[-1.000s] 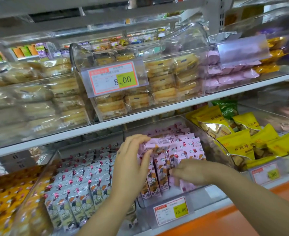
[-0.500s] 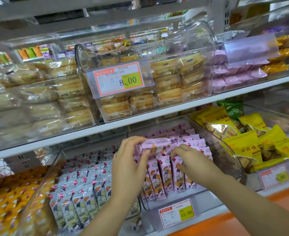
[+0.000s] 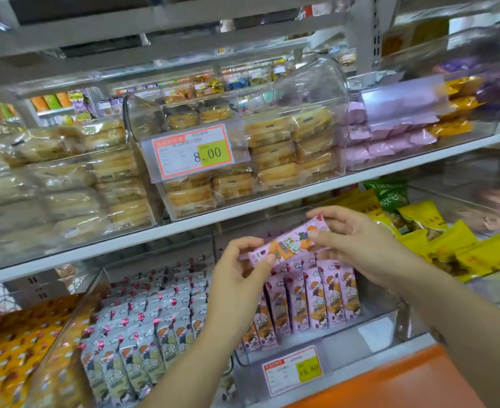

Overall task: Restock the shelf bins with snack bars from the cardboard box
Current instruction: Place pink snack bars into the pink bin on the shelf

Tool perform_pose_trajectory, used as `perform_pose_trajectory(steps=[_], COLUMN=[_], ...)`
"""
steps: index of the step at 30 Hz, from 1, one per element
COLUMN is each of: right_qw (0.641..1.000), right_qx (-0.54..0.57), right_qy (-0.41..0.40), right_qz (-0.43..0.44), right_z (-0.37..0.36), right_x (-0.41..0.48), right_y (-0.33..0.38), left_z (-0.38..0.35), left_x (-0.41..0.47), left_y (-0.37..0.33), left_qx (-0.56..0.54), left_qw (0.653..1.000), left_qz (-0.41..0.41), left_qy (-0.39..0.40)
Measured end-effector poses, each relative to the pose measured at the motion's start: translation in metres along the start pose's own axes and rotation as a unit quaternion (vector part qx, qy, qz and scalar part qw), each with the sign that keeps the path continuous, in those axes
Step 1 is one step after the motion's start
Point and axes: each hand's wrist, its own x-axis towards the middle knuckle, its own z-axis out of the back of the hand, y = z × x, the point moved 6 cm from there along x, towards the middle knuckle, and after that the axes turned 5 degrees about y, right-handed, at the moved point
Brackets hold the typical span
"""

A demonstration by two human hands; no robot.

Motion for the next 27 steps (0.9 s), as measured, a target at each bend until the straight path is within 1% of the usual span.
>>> perform_pose_trajectory(steps=[2, 4, 6, 9, 11, 14, 15, 16, 18, 20, 24, 27], right_qw=[0.998, 0.988, 0.971, 0.951, 0.938, 0.925, 0.921, 0.916, 0.903, 0.892, 0.903, 0.907], right_qx=[-0.060, -0.153, -0.233, -0.306, -0.345, -0.377, -0.387, -0.400, -0.430, -0.452, -0.426, -0.414], right_qy=[-0.020, -0.031, -0.043, -0.035, -0.035, -0.033, -0.027, -0.017, 0.009, 0.031, 0.056, 0.075], right_qz=[0.008, 0.007, 0.005, 0.005, -0.004, -0.021, -0.022, -0.018, -0.007, 0.004, -0.009, -0.011], right_z=[0.017, 0.034, 0.050, 0.066, 0.072, 0.075, 0.074, 0.071, 0.060, 0.049, 0.033, 0.021], right_x=[-0.004, -0.010, -0.017, -0.026, -0.029, -0.030, -0.028, -0.027, -0.023, -0.017, -0.010, -0.008], right_y=[0.008, 0.016, 0.021, 0.022, 0.019, 0.009, 0.006, 0.004, 0.001, -0.003, -0.015, -0.019], left_z=[-0.017, -0.034, -0.049, -0.074, -0.093, -0.108, -0.107, -0.103, -0.091, -0.080, -0.071, -0.073], left_x=[0.003, 0.009, 0.017, 0.031, 0.042, 0.051, 0.053, 0.054, 0.056, 0.057, 0.056, 0.053], left_y=[0.000, 0.000, 0.000, 0.001, 0.009, 0.020, 0.023, 0.025, 0.027, 0.030, 0.038, 0.040], left_qx=[0.031, 0.064, 0.127, 0.228, 0.316, 0.474, 0.510, 0.532, 0.550, 0.556, 0.525, 0.519], left_qw=[0.998, 0.992, 0.984, 0.962, 0.931, 0.851, 0.829, 0.815, 0.805, 0.798, 0.806, 0.809], left_qz=[0.008, 0.010, -0.008, -0.033, -0.040, -0.048, -0.049, -0.051, -0.056, -0.053, -0.018, -0.016], left_qy=[0.063, 0.109, 0.127, 0.148, 0.178, 0.222, 0.225, 0.223, 0.217, 0.229, 0.272, 0.276])
